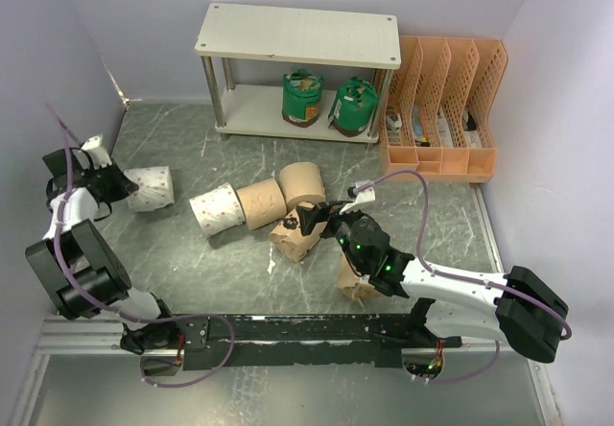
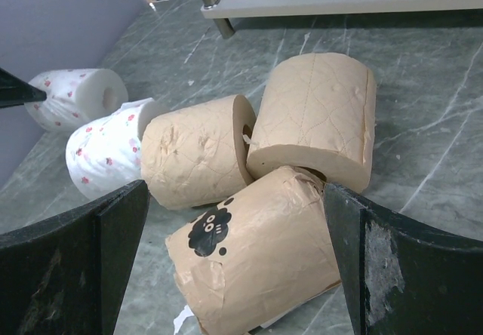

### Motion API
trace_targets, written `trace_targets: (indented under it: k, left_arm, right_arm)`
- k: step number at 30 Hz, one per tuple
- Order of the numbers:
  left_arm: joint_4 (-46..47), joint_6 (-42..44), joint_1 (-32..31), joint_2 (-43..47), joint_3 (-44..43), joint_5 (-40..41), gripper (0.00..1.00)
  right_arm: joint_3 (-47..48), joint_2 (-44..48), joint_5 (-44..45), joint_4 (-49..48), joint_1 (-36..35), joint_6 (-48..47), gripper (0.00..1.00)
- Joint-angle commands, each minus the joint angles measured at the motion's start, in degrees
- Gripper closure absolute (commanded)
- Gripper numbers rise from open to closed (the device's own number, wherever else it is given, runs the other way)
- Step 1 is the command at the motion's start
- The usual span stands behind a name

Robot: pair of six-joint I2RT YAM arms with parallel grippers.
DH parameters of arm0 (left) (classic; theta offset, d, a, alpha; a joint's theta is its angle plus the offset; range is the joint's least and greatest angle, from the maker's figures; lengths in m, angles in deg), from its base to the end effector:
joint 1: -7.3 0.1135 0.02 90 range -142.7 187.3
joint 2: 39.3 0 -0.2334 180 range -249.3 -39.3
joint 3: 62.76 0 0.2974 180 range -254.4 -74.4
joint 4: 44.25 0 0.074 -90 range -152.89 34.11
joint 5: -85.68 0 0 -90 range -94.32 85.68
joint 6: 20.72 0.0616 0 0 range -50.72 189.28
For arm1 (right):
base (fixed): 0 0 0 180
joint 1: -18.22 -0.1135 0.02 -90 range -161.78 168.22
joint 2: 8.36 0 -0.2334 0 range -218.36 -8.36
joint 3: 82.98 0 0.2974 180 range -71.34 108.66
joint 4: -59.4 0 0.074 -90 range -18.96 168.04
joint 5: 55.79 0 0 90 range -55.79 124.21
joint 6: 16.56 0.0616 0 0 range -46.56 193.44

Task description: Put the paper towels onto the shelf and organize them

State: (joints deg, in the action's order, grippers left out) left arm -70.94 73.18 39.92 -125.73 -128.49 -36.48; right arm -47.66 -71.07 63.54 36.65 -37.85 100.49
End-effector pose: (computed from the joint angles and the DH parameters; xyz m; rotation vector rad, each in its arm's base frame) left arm 0.3285 0.1713 0.1485 -0.3132 2.2441 -0.3412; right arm 0.1949 0.2357 0.1738 -0.0278 1.6860 0.6818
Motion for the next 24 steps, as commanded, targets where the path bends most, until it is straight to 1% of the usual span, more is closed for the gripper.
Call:
trace_targets:
  k: [1, 4, 6, 10, 13, 14, 18, 21, 24]
  left_arm:
    - [-3.42, 11.79, -7.11, 7.36, 0.21, 13.78, 0.93]
    - [-4.23, 15.53, -13.91, 11.91, -0.69, 21.28, 0.93]
    - [-7.62, 18.42, -16.8, 13.02, -3.08, 21.11, 0.93]
    - [-10.21, 23.44, -21.59, 14.78, -6.92, 23.38, 0.93]
    - [-11.28, 29.27, -27.97, 14.76, -10.36, 27.46, 0.93]
    - [-10.75, 31.08, -30.6, 14.49, -11.19, 29.81, 0.93]
    - [-5.73, 38.05, -42.67, 10.68, -14.17, 43.41, 0.93]
    - [-0.5, 41.82, -49.35, 7.26, -16.44, 48.4, 0.93]
    - [5.08, 45.98, -55.46, 4.44, -17.31, 52.62, 0.93]
  right_arm:
    - [0.07, 1.42, 1.85, -0.7, -0.09, 0.36, 0.0]
    - [-0.72, 2.13, 2.64, -1.35, -0.15, 0.48, 0.0]
    - [-1.27, 2.82, 3.25, -1.84, -0.01, 0.73, 0.0]
    - [-2.41, 5.32, 5.29, -1.64, 0.0, 1.22, 0.0]
    - [-3.2, 8.51, 7.94, -0.71, -0.02, 0.51, 0.0]
    - [-3.2, 9.82, 8.9, -0.19, 0.0, -0.05, 0.0]
    - [-2.8, 16.42, 12.42, 3.54, 0.08, -3.66, 0.0]
    - [-1.93, 22.34, 16.38, 8.55, 0.1, -5.01, 0.0]
    - [-2.26, 29.14, 20.3, 12.73, 0.12, -4.39, 0.0]
